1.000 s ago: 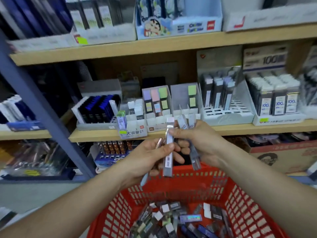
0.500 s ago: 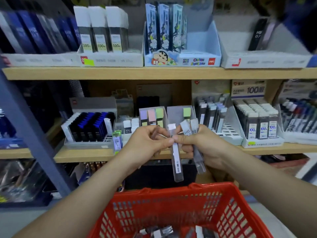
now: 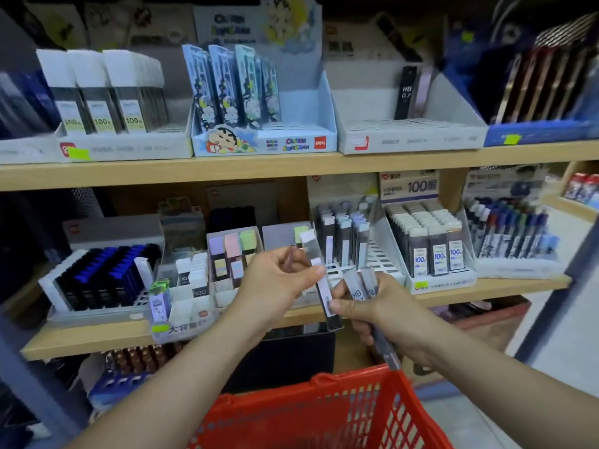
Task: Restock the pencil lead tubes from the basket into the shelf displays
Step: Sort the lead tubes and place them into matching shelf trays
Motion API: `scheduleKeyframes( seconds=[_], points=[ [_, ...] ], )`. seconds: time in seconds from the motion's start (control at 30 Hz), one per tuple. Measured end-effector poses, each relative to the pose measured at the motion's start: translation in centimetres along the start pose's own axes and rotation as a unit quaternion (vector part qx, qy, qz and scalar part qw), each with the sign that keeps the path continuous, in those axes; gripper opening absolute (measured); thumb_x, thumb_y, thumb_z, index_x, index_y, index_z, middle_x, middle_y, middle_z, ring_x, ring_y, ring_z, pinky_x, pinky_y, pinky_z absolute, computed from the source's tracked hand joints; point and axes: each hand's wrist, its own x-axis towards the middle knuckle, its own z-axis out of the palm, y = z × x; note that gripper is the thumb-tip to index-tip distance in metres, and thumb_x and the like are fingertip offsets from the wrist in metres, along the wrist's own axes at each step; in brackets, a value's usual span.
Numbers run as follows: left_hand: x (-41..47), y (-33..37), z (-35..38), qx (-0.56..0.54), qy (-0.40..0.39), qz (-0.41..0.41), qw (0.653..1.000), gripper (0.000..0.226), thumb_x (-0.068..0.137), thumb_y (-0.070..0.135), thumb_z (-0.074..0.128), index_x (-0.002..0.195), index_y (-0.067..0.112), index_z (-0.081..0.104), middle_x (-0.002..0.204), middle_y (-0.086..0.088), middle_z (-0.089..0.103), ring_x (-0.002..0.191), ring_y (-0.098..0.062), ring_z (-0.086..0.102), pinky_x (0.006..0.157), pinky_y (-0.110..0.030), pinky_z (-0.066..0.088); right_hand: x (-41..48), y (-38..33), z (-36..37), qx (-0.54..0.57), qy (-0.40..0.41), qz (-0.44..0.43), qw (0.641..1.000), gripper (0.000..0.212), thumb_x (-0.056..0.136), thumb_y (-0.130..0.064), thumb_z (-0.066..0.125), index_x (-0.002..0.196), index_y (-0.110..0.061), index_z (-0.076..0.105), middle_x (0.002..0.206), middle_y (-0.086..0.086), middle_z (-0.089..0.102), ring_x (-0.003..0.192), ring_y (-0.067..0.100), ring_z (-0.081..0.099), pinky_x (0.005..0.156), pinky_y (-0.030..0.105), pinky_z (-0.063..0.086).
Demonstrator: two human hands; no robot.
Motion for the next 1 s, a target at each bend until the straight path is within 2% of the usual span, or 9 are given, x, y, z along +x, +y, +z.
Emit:
scheduleKeyframes(
  seconds=[0.1, 0.2, 0.3, 0.4, 0.5, 0.63, 0.7, 0.83, 1.0],
  points=[
    [2.4, 0.4, 1.2, 0.025, 0.073, 0.026, 0.997, 0.011, 0.084, 0.020, 0.074, 0.081, 0.019, 0.063, 0.061, 0.007, 0.057, 0.053, -0.005, 0.049, 0.055, -0.023, 0.043, 0.6, 0.7, -2.4, 0.094, 0.070, 0.037, 0.992, 0.008, 0.089, -0.016, 0.069, 0.090, -0.010, 0.065, 0.070, 0.008, 0.063, 0.046, 0.014, 0.040, 0.041, 0.024, 0.036],
    [5.3, 0.5, 2.5, 0.091, 0.127, 0.046, 0.987, 0.007, 0.087, 0.022, 0.070, 0.084, 0.024, 0.064, 0.076, 0.006, 0.066, 0.073, -0.012, 0.061, 0.070, -0.029, 0.050, 1.5, 1.5, -5.1, 0.232, 0.113, 0.094, 0.961, 0.012, 0.091, -0.009, 0.059, 0.101, -0.006, 0.065, 0.074, 0.012, 0.067, 0.043, 0.012, 0.039, 0.038, 0.021, 0.036],
    [7.1, -0.5, 3.7, 0.187, 0.143, 0.043, 0.971, 0.013, 0.088, 0.026, 0.068, 0.087, 0.013, 0.064, 0.082, -0.007, 0.067, 0.078, -0.024, 0.062, 0.071, -0.036, 0.050, 2.3, 2.7, -6.2, 0.303, 0.097, 0.124, 0.940, 0.015, 0.087, -0.001, 0.049, 0.094, -0.006, 0.061, 0.067, 0.012, 0.063, 0.038, 0.012, 0.037, 0.036, 0.019, 0.035],
    [7.8, -1.5, 4.6, 0.240, 0.140, 0.036, 0.960, 0.021, 0.090, 0.028, 0.067, 0.090, 0.008, 0.060, 0.086, -0.012, 0.066, 0.081, -0.028, 0.062, 0.072, -0.041, 0.051, 2.9, 3.5, -6.6, 0.339, 0.060, 0.131, 0.930, 0.018, 0.078, 0.001, 0.049, 0.093, -0.007, 0.057, 0.065, 0.010, 0.060, 0.038, 0.012, 0.036, 0.035, 0.020, 0.033],
    [8.3, -2.0, 4.9, 0.249, 0.128, 0.031, 0.960, 0.019, 0.090, 0.028, 0.066, 0.098, 0.011, 0.063, 0.089, -0.008, 0.068, 0.083, -0.024, 0.064, 0.077, -0.043, 0.052, 3.2, 3.8, -6.9, 0.366, 0.026, 0.128, 0.921, 0.026, 0.066, -0.003, 0.054, 0.093, -0.008, 0.055, 0.066, 0.010, 0.058, 0.039, 0.011, 0.036, 0.035, 0.020, 0.034],
    [8.9, -2.2, 4.7, 0.259, 0.106, 0.020, 0.960, 0.018, 0.087, 0.031, 0.069, 0.099, 0.018, 0.066, 0.087, -0.001, 0.070, 0.082, -0.018, 0.065, 0.079, -0.046, 0.055, 3.6, 3.7, -7.1, 0.389, 0.020, 0.139, 0.911, 0.015, 0.086, 0.000, 0.049, 0.095, -0.010, 0.057, 0.068, 0.011, 0.061, 0.043, 0.014, 0.044, 0.039, 0.021, 0.042],
    [9.1, -2.8, 4.7, 0.268, 0.102, 0.017, 0.958, 0.016, 0.087, 0.030, 0.069, 0.098, 0.018, 0.067, 0.085, -0.001, 0.070, 0.080, -0.018, 0.066, 0.078, -0.045, 0.055, 3.6, 3.5, -7.0, 0.374, 0.014, 0.129, 0.918, 0.011, 0.088, -0.008, 0.057, 0.098, -0.011, 0.060, 0.071, 0.012, 0.065, 0.044, 0.016, 0.050, 0.041, 0.024, 0.047],
    [9.5, -3.8, 5.0, 0.291, 0.081, 0.027, 0.953, 0.014, 0.088, 0.028, 0.069, 0.098, 0.018, 0.067, 0.086, -0.001, 0.070, 0.082, -0.018, 0.065, 0.080, -0.044, 0.055, 3.8, 3.2, -6.6, 0.338, 0.014, 0.114, 0.934, 0.029, 0.081, -0.034, 0.064, 0.102, -0.015, 0.066, 0.067, 0.005, 0.061, 0.038, 0.007, 0.040, 0.034, 0.019, 0.037],
    [10.8, -3.8, 5.3, 0.312, 0.073, 0.021, 0.947, 0.014, 0.085, 0.027, 0.072, 0.096, 0.019, 0.068, 0.087, 0.000, 0.071, 0.084, -0.016, 0.065, 0.081, -0.041, 0.054, 4.2, 2.7, -6.4, 0.307, 0.031, 0.101, 0.946, 0.035, 0.084, -0.047, 0.059, 0.100, -0.017, 0.065, 0.061, -0.001, 0.048, 0.038, 0.005, 0.031, 0.034, 0.018, 0.030]
  ],
)
